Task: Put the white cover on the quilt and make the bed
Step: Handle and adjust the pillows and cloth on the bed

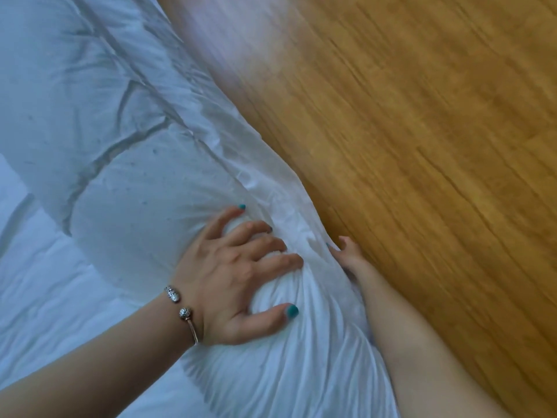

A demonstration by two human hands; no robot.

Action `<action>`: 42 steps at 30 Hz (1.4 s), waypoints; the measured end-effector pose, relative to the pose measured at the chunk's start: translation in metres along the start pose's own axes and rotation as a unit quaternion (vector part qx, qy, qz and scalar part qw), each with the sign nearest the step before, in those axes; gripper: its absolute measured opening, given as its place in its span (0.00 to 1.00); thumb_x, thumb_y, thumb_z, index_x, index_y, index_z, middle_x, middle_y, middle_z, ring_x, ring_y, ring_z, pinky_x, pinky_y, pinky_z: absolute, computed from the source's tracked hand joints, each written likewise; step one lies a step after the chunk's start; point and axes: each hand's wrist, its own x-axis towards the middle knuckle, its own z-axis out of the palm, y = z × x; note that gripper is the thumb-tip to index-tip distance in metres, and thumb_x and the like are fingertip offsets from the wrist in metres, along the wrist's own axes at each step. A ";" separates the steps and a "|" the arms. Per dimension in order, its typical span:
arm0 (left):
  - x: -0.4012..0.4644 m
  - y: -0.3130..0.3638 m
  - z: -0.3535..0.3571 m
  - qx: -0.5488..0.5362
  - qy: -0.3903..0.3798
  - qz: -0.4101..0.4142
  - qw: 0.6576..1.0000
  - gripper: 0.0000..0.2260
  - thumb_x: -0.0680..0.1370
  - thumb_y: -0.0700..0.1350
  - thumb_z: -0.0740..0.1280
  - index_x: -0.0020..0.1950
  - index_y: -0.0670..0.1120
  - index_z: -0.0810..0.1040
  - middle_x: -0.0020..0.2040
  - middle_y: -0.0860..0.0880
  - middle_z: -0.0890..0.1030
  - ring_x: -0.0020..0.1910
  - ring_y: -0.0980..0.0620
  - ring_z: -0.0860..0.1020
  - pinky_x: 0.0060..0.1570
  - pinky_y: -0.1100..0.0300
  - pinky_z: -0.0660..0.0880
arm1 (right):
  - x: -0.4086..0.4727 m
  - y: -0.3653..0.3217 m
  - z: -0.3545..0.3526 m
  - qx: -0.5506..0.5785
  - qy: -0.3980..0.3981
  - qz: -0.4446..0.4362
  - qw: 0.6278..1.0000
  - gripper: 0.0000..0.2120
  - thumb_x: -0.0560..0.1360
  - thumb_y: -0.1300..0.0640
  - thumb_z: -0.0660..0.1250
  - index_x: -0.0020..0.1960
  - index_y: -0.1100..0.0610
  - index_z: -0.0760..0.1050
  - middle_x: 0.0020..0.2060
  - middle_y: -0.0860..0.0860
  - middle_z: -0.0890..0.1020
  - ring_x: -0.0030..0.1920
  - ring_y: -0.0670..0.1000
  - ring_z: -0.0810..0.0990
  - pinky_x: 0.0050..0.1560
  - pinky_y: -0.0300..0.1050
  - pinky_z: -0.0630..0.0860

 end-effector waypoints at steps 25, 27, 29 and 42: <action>-0.004 -0.003 0.013 0.039 0.052 0.020 0.998 0.29 0.76 0.64 0.48 0.63 0.52 0.80 0.56 0.54 0.81 0.60 0.46 0.77 0.67 0.41 0.62 | 0.050 0.022 0.005 0.176 0.170 -0.006 0.969 0.20 0.72 0.55 0.75 0.60 0.63 0.78 0.57 0.58 0.82 0.49 0.53 0.78 0.48 0.43 0.70; -0.004 -0.003 0.014 0.039 0.053 0.020 0.998 0.29 0.76 0.64 0.48 0.63 0.52 0.80 0.55 0.53 0.82 0.59 0.46 0.78 0.68 0.42 0.61 | 0.055 0.024 0.000 0.140 0.189 0.026 0.972 0.18 0.71 0.57 0.76 0.59 0.61 0.79 0.55 0.58 0.82 0.50 0.56 0.80 0.48 0.43 0.73; -0.004 -0.004 0.013 0.039 0.053 0.020 0.998 0.29 0.76 0.64 0.47 0.63 0.52 0.80 0.55 0.53 0.82 0.59 0.46 0.78 0.68 0.42 0.61 | 0.054 0.023 -0.001 0.100 0.182 0.033 0.978 0.17 0.69 0.59 0.77 0.57 0.58 0.80 0.52 0.55 0.83 0.49 0.56 0.80 0.49 0.44 0.74; -0.010 -0.008 0.021 0.038 0.087 0.028 0.995 0.29 0.76 0.63 0.48 0.63 0.52 0.80 0.55 0.52 0.82 0.58 0.45 0.79 0.67 0.41 0.63 | 0.022 0.018 -0.001 -0.098 0.238 -0.153 0.954 0.03 0.75 0.61 0.68 0.48 0.56 0.75 0.46 0.53 0.77 0.48 0.56 0.74 0.46 0.46 0.68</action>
